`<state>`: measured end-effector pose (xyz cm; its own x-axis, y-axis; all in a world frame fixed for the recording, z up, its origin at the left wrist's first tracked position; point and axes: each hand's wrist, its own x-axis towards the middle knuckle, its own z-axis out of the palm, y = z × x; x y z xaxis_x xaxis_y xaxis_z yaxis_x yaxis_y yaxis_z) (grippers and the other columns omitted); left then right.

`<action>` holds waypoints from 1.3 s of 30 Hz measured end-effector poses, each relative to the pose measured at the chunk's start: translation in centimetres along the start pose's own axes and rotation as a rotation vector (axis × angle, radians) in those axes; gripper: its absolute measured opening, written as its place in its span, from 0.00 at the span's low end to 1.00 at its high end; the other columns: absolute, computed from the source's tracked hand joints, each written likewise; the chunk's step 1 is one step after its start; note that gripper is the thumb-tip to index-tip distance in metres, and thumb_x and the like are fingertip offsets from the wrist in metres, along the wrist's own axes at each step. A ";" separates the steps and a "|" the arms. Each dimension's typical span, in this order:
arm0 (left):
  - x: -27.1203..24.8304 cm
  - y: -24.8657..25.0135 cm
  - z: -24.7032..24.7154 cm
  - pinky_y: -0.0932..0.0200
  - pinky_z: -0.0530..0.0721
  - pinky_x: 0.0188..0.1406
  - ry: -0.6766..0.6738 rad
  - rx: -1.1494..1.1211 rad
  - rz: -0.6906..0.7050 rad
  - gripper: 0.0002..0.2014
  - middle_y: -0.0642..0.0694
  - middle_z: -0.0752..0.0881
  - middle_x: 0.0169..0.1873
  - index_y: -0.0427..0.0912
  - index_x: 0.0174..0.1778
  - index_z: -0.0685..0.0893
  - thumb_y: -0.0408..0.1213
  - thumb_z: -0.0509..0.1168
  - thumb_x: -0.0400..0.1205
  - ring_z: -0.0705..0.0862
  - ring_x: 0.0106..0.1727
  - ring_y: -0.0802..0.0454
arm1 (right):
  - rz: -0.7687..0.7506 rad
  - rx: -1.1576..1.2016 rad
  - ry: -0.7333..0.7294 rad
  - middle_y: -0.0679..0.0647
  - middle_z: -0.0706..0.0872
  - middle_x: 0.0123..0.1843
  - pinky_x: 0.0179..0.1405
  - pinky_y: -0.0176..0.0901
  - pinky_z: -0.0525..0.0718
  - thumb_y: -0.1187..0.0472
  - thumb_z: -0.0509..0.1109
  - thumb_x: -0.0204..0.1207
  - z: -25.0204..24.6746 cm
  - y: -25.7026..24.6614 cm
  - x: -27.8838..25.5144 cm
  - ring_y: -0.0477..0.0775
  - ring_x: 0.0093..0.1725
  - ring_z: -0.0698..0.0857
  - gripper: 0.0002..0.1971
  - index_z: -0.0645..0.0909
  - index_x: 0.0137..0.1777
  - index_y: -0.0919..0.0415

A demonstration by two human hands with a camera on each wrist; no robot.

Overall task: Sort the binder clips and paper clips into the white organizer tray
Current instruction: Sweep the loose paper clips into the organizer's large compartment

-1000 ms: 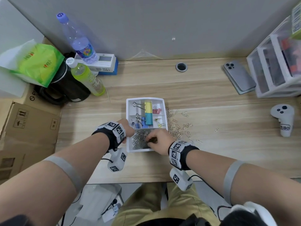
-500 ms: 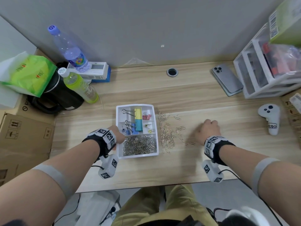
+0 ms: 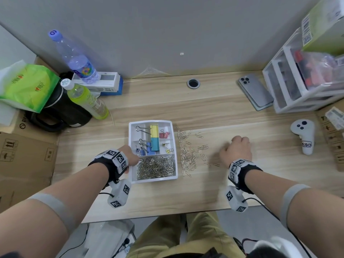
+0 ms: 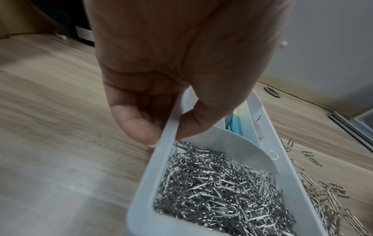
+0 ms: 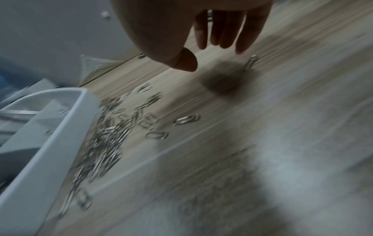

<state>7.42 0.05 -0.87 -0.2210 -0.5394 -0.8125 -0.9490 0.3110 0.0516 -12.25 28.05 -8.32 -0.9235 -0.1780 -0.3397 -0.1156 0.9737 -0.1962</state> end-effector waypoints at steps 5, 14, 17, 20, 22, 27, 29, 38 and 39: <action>0.1 0.0 0.0 0.62 0.68 0.18 0.009 -0.011 0.000 0.08 0.43 0.70 0.21 0.37 0.35 0.69 0.25 0.59 0.79 0.70 0.17 0.50 | 0.359 0.034 -0.051 0.69 0.70 0.69 0.63 0.57 0.73 0.54 0.67 0.76 -0.6 1.5 1.0 0.67 0.69 0.70 0.30 0.64 0.70 0.74; -0.3 0.0 0.1 0.63 0.68 0.16 0.022 -0.007 0.008 0.12 0.43 0.69 0.20 0.39 0.31 0.67 0.25 0.59 0.79 0.70 0.17 0.49 | -0.146 0.269 -0.259 0.59 0.74 0.61 0.57 0.45 0.79 0.63 0.69 0.72 2.8 -3.3 -3.2 0.57 0.52 0.80 0.16 0.77 0.59 0.67; -0.3 0.0 0.1 0.64 0.67 0.15 0.019 -0.017 0.009 0.12 0.44 0.68 0.22 0.39 0.32 0.66 0.25 0.58 0.79 0.69 0.17 0.50 | -0.289 0.274 -0.348 0.58 0.74 0.64 0.64 0.46 0.79 0.63 0.69 0.72 3.6 -4.2 -4.5 0.56 0.58 0.80 0.23 0.75 0.67 0.66; -0.3 -0.1 0.1 0.62 0.68 0.17 0.016 -0.018 0.008 0.11 0.43 0.69 0.21 0.39 0.32 0.67 0.26 0.58 0.79 0.70 0.18 0.49 | -0.330 0.302 -0.326 0.57 0.76 0.63 0.63 0.50 0.80 0.64 0.68 0.71 3.4 -4.1 -4.3 0.57 0.60 0.80 0.23 0.75 0.67 0.65; -0.2 -0.2 0.1 0.62 0.68 0.17 0.019 -0.019 0.010 0.11 0.43 0.69 0.21 0.38 0.32 0.67 0.26 0.58 0.79 0.70 0.18 0.49 | -0.327 0.279 -0.254 0.57 0.76 0.63 0.62 0.47 0.79 0.62 0.69 0.72 2.8 -4.0 -3.5 0.58 0.60 0.80 0.21 0.76 0.66 0.64; -0.1 -0.3 0.1 0.61 0.72 0.18 0.014 -0.007 -0.017 0.09 0.41 0.74 0.25 0.37 0.35 0.70 0.28 0.59 0.81 0.76 0.23 0.46 | -0.444 0.004 -0.203 0.60 0.74 0.70 0.67 0.54 0.77 0.54 0.67 0.74 1.1 -5.6 -0.4 0.62 0.70 0.72 0.28 0.70 0.74 0.62; -0.2 -0.3 -0.1 0.59 0.74 0.19 0.007 -0.005 -0.042 0.06 0.40 0.76 0.27 0.35 0.38 0.72 0.28 0.58 0.82 0.79 0.26 0.44 | -0.544 -0.062 -0.218 0.59 0.72 0.72 0.66 0.56 0.77 0.53 0.65 0.73 0.7 -7.3 0.5 0.62 0.71 0.71 0.29 0.68 0.75 0.60; 0.1 -0.3 0.0 0.61 0.70 0.16 0.016 0.014 -0.062 0.11 0.42 0.71 0.23 0.38 0.33 0.69 0.26 0.57 0.81 0.73 0.20 0.47 | -0.833 -0.239 -0.316 0.55 0.64 0.81 0.76 0.63 0.68 0.52 0.62 0.75 2.7 -12.6 0.6 0.59 0.79 0.65 0.33 0.61 0.80 0.58; 0.1 -0.3 0.0 0.62 0.68 0.15 0.020 0.020 -0.060 0.13 0.43 0.70 0.21 0.40 0.31 0.67 0.26 0.57 0.81 0.72 0.19 0.48 | -0.854 -0.259 -0.303 0.55 0.66 0.79 0.74 0.61 0.70 0.52 0.62 0.75 2.8 -12.5 0.5 0.59 0.77 0.67 0.31 0.64 0.78 0.59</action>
<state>7.63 -0.10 -0.96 -0.1684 -0.5727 -0.8023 -0.9560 0.2931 -0.0085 -10.29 15.40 -8.65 -0.3583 -0.8404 -0.4067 -0.8210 0.4910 -0.2913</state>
